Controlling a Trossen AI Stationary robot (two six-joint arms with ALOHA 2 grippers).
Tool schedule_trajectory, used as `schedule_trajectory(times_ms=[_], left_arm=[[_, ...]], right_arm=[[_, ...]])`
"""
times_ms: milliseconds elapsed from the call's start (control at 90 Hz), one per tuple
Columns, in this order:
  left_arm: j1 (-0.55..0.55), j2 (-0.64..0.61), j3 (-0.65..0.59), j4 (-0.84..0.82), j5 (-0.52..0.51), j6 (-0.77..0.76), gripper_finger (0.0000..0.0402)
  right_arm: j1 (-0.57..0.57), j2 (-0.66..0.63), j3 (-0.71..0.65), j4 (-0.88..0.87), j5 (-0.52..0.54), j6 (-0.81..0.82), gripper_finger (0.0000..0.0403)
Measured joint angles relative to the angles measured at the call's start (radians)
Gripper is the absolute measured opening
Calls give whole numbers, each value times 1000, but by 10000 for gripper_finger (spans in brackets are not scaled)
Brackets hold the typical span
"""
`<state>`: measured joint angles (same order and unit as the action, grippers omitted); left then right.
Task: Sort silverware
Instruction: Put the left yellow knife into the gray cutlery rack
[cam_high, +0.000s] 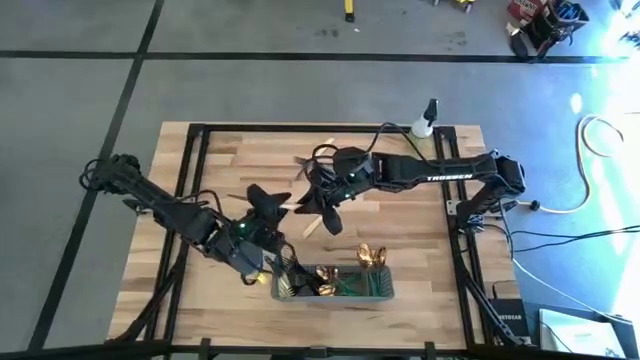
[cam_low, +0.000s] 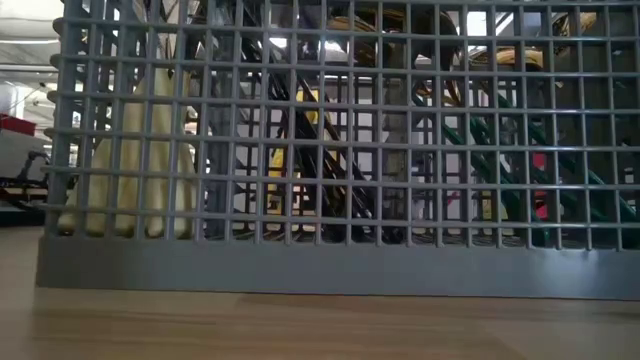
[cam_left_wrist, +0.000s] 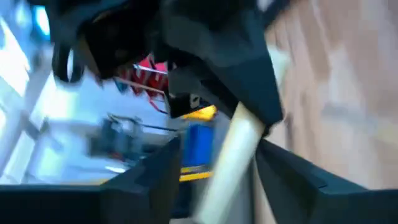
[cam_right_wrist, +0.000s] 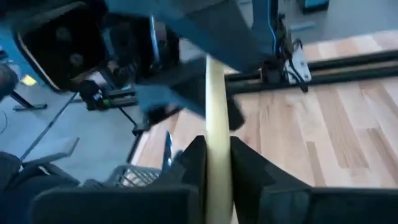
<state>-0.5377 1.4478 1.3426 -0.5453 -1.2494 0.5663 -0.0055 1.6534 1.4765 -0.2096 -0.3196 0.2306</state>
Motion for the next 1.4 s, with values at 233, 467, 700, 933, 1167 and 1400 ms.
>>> schedule_trajectory(times_ms=[233,467,700,933,1167,1400], left_arm=[[-115,-22,0,9,-53,-439,256],[-306,-22,-104,-205,-317,-1118,264],[-329,-28,-270,-342,-319,-1797,264],[-302,-34,-279,-314,-312,-1859,264],[-255,-36,-277,-154,-280,-1883,264],[-192,-36,-277,107,-242,-1921,264]], right_arm=[[-2,-11,0,-9,199,-1,26],[8,-25,-165,372,213,48,26],[41,1,-475,1113,192,152,26],[56,7,-534,1198,167,-32,26],[61,70,-541,1316,127,-52,26],[107,128,-529,1407,143,0,26]])
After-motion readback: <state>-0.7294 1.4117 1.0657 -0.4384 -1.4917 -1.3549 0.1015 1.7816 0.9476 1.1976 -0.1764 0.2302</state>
